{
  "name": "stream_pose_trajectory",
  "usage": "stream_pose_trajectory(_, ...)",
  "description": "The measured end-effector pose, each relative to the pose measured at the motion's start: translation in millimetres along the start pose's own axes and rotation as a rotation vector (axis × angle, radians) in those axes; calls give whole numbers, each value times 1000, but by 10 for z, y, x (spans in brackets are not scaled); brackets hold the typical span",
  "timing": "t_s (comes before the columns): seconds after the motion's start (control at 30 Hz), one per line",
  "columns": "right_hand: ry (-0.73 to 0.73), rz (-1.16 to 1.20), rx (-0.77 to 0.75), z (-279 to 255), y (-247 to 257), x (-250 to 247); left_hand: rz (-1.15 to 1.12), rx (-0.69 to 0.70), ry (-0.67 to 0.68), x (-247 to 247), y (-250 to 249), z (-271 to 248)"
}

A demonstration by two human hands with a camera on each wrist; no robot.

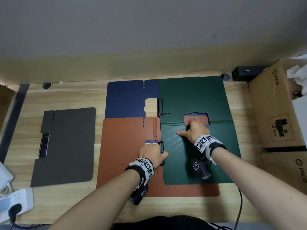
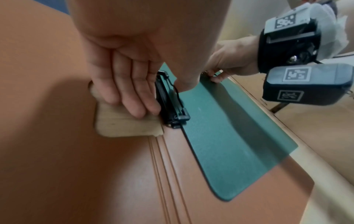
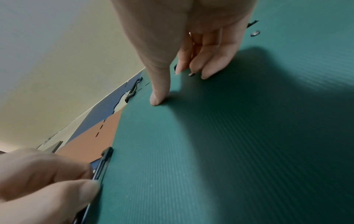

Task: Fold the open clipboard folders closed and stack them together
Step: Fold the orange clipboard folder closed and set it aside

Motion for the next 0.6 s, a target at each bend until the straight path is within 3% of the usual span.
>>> stream_pose_trajectory(0.13,3,-2,18,7,-26,-11,93,30,-32,-4,54,-71)
stream_pose_trajectory(0.4,-25,-3,28,-19,-5,1,98,-73,12,63,213,-118)
stream_pose_trajectory(0.6,-74,61,13,-88,7,42,103,2,-78,78,344,-263)
Point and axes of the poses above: each hand's wrist, its own z-axis towards the middle knuckle, its own x-axis out of the palm, y = z × x, the point moved 5 cm from there along z, towards the middle knuckle, and after that the axes turned 4 degrees about y, right-handed, at the moved point
